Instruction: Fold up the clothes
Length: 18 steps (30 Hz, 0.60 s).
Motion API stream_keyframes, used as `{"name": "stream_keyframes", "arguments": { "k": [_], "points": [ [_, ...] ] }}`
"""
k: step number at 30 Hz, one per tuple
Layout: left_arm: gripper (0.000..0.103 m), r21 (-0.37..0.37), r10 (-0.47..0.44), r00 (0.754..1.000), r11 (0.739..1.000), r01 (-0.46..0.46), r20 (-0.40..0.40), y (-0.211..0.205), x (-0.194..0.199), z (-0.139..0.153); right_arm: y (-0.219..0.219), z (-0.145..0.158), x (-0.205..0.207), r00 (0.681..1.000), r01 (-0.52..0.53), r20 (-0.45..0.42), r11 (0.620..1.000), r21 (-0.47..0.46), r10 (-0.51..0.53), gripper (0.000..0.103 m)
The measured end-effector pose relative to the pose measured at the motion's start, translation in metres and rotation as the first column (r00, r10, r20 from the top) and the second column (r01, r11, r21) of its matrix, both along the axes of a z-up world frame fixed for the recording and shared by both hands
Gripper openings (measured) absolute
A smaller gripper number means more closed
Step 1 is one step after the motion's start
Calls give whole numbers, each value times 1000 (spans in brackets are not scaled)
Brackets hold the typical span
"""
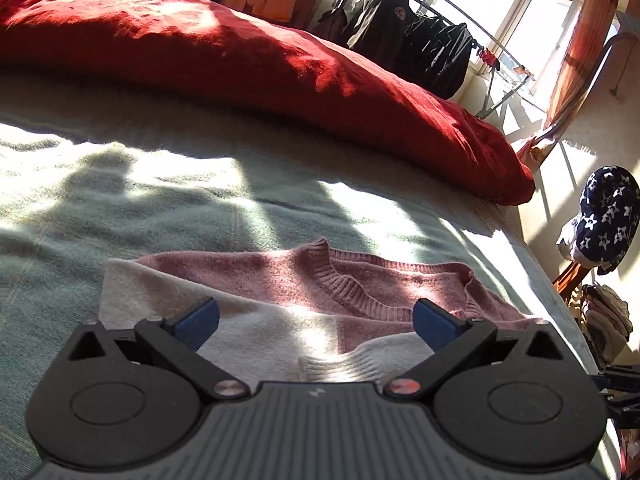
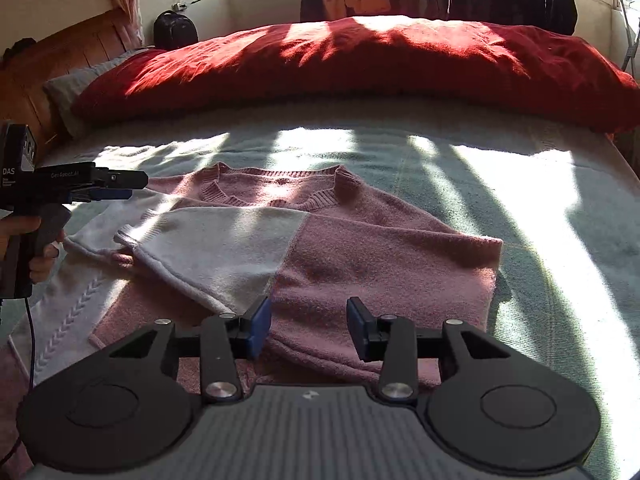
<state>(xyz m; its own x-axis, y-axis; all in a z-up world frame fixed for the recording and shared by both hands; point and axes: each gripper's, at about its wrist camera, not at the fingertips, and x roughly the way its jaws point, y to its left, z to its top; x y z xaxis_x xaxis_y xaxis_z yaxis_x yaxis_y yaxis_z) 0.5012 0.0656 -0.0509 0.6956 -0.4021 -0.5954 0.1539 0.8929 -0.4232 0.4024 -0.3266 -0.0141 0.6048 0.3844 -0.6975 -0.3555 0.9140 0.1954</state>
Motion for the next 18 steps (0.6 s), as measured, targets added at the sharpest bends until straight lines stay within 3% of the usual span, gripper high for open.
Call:
{"name": "stream_keyframes", "arguments": {
  "k": [5,11,15,18],
  "points": [
    [102,-81,105,992,991,-110,-65,34,22,-18,-6,0,-8,1000,15,1,1000,12,-15,50],
    [102,-53,78,996,995,-80,-34,29,-1,21,-9,13,-28,999,27,16,998,56,-27,52],
    [102,17,28,1000,999,-28,5,23,-29,57,-7,31,-52,999,34,31,997,67,-36,54],
    [102,72,-9,1000,997,8,10,20,-56,90,-4,54,-76,997,27,66,998,64,-31,61]
  ]
}}
